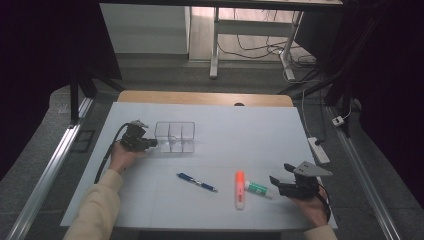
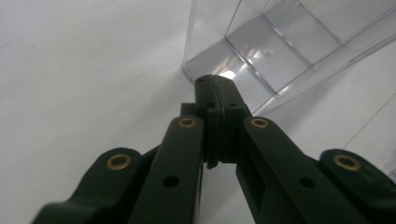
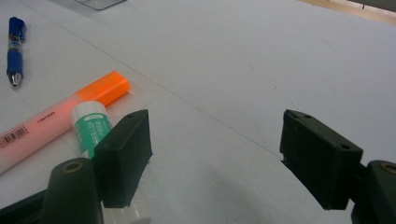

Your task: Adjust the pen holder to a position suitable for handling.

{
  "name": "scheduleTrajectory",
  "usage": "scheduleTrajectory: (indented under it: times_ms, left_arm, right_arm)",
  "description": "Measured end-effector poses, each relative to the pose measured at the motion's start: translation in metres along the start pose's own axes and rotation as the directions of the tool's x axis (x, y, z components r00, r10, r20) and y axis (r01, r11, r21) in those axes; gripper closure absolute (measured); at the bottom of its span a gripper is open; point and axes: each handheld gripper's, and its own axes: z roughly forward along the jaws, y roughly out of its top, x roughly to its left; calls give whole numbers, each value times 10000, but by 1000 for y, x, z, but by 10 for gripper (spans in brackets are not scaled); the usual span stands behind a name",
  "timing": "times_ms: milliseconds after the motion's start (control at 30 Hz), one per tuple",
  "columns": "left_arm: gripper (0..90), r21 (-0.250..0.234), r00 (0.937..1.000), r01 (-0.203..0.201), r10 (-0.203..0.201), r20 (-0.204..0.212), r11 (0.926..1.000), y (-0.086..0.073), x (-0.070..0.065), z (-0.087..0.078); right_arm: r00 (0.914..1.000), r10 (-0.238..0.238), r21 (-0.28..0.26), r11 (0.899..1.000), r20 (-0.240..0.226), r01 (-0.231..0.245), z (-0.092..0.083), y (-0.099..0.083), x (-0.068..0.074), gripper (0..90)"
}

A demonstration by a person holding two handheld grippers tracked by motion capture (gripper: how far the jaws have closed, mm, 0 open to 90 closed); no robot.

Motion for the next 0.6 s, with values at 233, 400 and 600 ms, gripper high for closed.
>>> scheduleTrajectory:
  times_ms: [233, 400, 600]
  left_arm:
    - [886, 19, 9992, -357, 356, 197, 9994, 12, -15, 12]
    - [886, 40, 9979, -590, 589, 252, 9983, 18, -23, 18]
    - [886, 2, 9967, -755, 754, 310, 9971, 25, -32, 25]
  right_arm:
    - [10000, 7, 34, 10000, 22, -7, 0, 0, 0, 245]
    - [10000, 27, 22, 10000, 6, -27, 1, -1, 0, 245]
    - [10000, 0, 51, 10000, -2, 0, 1, 0, 0, 245]
